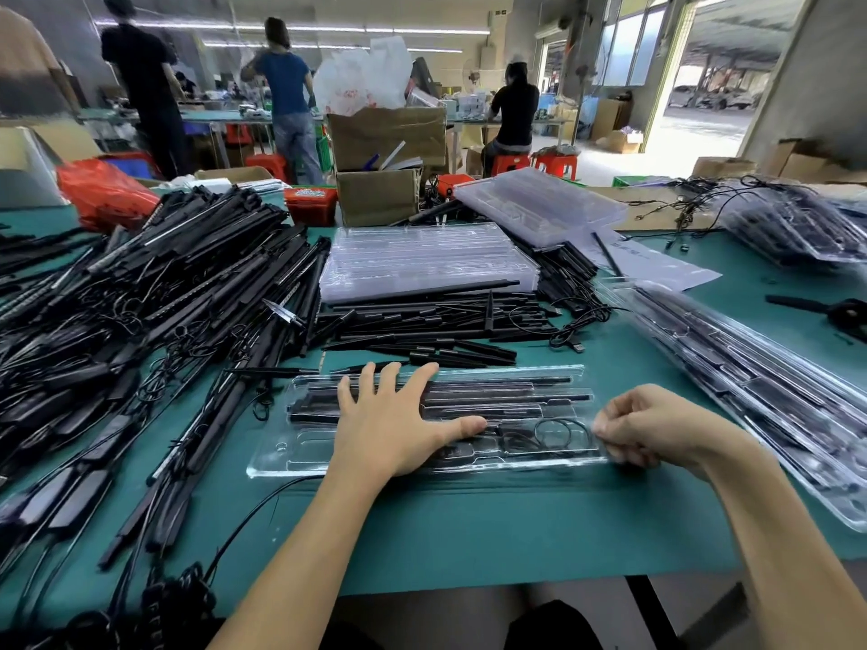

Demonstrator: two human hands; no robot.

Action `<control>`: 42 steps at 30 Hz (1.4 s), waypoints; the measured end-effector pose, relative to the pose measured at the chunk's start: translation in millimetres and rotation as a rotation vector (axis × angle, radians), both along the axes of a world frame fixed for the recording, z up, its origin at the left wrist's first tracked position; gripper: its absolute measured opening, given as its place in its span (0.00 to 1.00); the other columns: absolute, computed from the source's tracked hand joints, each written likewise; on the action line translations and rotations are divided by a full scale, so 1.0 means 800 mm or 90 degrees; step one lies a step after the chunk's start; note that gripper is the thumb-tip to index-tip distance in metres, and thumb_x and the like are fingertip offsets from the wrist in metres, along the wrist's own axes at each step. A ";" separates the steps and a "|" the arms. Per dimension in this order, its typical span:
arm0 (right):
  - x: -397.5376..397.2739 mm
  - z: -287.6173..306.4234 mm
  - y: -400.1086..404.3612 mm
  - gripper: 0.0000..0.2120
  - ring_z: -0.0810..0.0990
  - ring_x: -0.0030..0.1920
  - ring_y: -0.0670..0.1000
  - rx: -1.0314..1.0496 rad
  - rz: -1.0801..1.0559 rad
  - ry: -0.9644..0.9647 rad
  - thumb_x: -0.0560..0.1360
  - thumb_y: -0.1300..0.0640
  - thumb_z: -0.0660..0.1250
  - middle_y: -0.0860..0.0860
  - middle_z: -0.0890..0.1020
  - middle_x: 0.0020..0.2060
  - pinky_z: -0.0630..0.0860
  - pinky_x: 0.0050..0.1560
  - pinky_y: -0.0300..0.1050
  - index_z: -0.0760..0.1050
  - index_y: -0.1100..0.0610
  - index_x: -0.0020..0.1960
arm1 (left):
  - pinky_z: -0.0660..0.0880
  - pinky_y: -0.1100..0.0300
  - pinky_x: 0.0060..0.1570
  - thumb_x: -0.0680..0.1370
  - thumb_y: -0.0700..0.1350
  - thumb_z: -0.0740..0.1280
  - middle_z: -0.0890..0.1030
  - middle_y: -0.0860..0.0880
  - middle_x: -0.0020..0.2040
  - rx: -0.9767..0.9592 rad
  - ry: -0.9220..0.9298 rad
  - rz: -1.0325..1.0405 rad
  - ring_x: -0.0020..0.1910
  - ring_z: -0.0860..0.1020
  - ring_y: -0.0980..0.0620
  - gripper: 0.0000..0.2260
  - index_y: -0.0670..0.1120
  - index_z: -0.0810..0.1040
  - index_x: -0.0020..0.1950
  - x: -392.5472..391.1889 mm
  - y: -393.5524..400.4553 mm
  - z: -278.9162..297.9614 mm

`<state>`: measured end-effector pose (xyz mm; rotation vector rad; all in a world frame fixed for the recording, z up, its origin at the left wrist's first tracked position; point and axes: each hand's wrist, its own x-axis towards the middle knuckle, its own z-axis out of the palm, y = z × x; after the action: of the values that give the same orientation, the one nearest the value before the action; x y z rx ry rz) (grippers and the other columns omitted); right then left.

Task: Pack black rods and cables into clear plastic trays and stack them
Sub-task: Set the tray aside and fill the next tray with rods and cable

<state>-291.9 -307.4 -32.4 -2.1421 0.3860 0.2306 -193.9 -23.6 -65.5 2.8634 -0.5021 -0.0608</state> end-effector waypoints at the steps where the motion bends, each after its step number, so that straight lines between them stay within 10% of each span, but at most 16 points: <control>1: -0.001 0.003 0.000 0.13 0.68 0.22 0.47 0.010 -0.003 0.008 0.78 0.65 0.67 0.58 0.78 0.28 0.62 0.24 0.37 0.77 0.62 0.34 | 0.41 0.39 0.77 0.56 0.88 0.40 0.55 0.49 0.82 -0.002 -0.004 -0.001 0.81 0.46 0.45 0.52 0.68 0.51 0.78 0.000 0.000 0.000; 42: 0.000 -0.004 0.025 0.16 0.67 0.19 0.46 -0.009 -0.125 -0.020 0.79 0.68 0.61 0.52 0.74 0.22 0.60 0.19 0.34 0.72 0.61 0.32 | 0.40 0.37 0.75 0.59 0.86 0.38 0.56 0.47 0.80 0.007 -0.019 -0.001 0.79 0.48 0.42 0.52 0.65 0.49 0.79 0.007 -0.002 -0.005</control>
<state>-291.9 -287.1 -35.3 -2.1024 0.5762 0.0824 -188.5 -25.1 -69.8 2.8780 -0.5116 -0.0218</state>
